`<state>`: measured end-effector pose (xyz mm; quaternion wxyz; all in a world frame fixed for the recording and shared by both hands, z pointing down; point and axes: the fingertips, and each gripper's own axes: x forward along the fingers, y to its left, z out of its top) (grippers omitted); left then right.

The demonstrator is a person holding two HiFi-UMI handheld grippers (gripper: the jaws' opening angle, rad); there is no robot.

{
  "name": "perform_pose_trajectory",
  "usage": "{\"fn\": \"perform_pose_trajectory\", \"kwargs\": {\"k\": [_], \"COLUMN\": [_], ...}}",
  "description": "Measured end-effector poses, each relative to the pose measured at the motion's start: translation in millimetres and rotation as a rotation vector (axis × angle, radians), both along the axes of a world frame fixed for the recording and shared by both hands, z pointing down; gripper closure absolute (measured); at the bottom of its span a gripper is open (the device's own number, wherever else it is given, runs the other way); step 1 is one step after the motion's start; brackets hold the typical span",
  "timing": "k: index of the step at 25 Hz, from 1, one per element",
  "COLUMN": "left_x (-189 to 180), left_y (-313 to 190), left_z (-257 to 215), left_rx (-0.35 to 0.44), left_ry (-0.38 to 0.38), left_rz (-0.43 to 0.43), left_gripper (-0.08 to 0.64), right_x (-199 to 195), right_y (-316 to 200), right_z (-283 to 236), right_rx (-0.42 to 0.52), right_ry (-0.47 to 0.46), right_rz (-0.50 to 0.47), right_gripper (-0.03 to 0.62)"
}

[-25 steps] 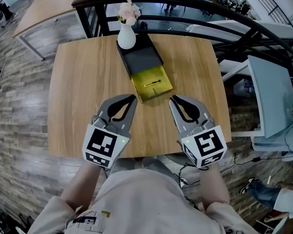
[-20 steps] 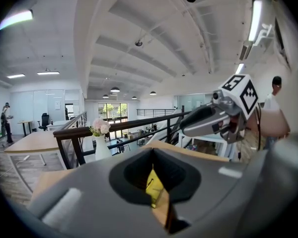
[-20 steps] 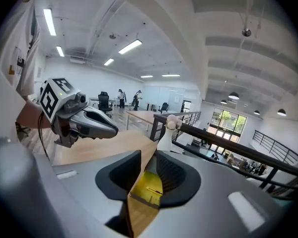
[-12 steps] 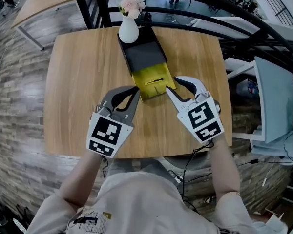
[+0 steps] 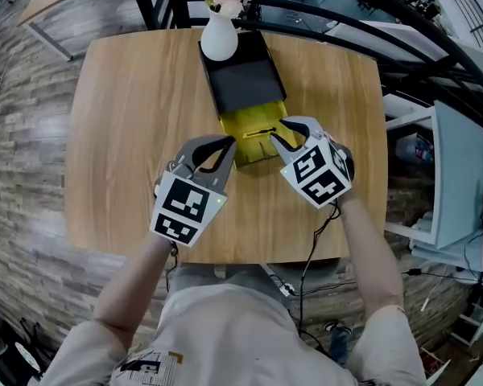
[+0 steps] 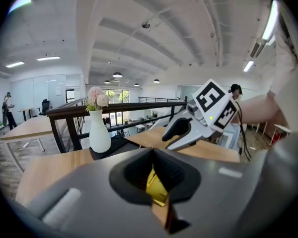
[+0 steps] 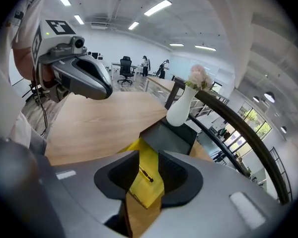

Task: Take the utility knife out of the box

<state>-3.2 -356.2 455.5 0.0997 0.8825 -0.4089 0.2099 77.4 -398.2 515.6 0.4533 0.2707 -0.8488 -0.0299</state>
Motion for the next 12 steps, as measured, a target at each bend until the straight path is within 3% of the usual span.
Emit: {"fn": "perform_pose_trajectory", "kwargs": {"k": [12], "left_x": [-5], "left_y": [-40], "left_z": [75], "left_rx": [-0.091], "left_ry": [-0.006], "left_rz": [-0.041], "left_gripper": [0.558], "right_x": [-10], "right_y": [-34], "right_z": [118], "right_rx": [-0.173], "right_ry": [0.134], "right_rz": [-0.092], "right_gripper": [0.449]}}
